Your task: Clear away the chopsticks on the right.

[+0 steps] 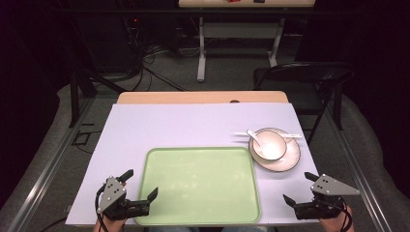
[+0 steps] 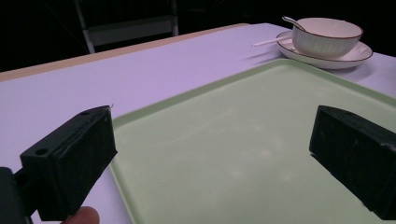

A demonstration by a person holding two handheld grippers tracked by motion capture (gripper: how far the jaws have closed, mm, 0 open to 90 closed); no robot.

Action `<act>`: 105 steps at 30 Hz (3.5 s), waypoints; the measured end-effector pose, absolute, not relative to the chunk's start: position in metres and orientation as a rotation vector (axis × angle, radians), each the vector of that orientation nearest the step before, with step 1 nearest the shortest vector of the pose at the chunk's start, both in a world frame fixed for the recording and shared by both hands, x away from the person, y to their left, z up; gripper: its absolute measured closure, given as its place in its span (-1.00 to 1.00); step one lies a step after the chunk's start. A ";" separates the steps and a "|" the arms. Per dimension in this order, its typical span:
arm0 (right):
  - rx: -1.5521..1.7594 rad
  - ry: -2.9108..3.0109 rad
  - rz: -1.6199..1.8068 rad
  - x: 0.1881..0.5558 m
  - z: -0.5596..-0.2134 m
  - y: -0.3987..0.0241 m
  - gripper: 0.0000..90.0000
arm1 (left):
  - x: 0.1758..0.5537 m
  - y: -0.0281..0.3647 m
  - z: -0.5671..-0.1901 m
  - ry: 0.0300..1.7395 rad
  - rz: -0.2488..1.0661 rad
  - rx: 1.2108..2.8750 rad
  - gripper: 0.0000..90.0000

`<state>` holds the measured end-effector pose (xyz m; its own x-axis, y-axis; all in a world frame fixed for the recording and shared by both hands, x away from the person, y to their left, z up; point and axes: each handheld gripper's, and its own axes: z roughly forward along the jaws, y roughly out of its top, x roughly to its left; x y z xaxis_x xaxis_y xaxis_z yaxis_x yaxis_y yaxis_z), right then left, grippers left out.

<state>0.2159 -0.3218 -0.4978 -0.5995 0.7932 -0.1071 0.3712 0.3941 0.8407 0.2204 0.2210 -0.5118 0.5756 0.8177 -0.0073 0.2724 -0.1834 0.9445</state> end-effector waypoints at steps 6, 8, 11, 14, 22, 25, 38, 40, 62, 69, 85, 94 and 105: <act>0.988 2.158 1.111 0.216 -0.498 -0.321 -1.00 | 0.220 0.221 -0.512 0.908 0.638 1.738 -0.99; 0.988 2.158 1.111 0.216 -0.498 -0.321 -1.00 | 0.220 0.221 -0.512 0.908 0.638 1.738 -0.99; 0.988 2.147 1.104 0.217 -0.497 -0.319 -1.00 | 0.220 0.220 -0.511 0.920 0.643 1.738 -0.99; 1.025 2.142 1.096 0.221 -0.498 -0.319 -1.00 | 0.220 0.220 -0.512 0.921 0.638 1.751 -0.99; 0.991 2.218 1.070 0.227 -0.489 -0.319 -1.00 | 0.219 0.221 -0.512 0.917 0.621 1.749 -0.99; 0.968 2.253 1.100 0.231 -0.484 -0.322 -1.00 | 0.219 0.221 -0.512 0.915 0.613 1.754 -0.99; 0.805 2.434 1.009 0.260 -0.455 -0.325 -1.00 | 0.218 0.220 -0.512 0.910 0.615 1.758 -0.99; 0.802 2.447 1.004 0.267 -0.449 -0.328 -1.00 | 0.218 0.220 -0.512 0.909 0.616 1.755 -0.99; 0.705 2.616 0.836 0.358 -0.409 -0.344 -1.00 | 0.217 0.221 -0.512 0.911 0.617 1.758 -0.99; 0.725 2.667 0.781 0.387 -0.406 -0.351 -1.00 | 0.217 0.221 -0.512 0.909 0.616 1.758 -0.99; 0.729 2.759 0.698 0.433 -0.407 -0.346 -1.00 | 0.217 0.220 -0.512 0.904 0.613 1.755 -0.99; 0.775 2.796 0.647 0.456 -0.420 -0.349 -0.63 | 0.218 0.221 -0.512 0.906 0.613 1.754 -0.99; 0.681 2.821 0.426 0.471 -0.441 -0.342 -0.10 | 0.217 0.221 -0.512 0.904 0.617 1.751 -0.99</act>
<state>0.4713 -0.3418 -0.4408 -0.8718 0.4718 -0.1319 0.4117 0.8516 0.3244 0.2173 0.2210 -0.5118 0.5858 0.8103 -0.0120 0.2844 -0.1917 0.9393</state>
